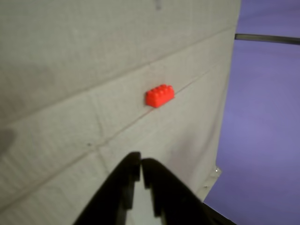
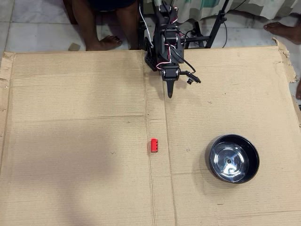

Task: Grasp a lego block and put it in the bin.

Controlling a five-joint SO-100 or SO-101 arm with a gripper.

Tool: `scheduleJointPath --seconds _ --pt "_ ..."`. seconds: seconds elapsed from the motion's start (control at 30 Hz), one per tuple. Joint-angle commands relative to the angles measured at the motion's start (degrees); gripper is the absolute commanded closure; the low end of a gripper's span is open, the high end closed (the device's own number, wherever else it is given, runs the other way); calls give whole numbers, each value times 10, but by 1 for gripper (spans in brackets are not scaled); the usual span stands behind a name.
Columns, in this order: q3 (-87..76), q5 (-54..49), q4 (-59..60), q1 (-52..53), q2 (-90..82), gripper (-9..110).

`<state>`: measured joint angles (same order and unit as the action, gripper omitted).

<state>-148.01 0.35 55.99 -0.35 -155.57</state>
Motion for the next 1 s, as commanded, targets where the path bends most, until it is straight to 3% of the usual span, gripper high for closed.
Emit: scheduleJointPath --seconds 0.0,0.23,0.33,0.57,0.97 --pt "129 4 6 2 111 101" --pt "396 6 57 37 345 101" --pt "497 62 89 61 432 101" --pt "630 278 110 88 571 101" --pt "630 750 110 104 621 101"
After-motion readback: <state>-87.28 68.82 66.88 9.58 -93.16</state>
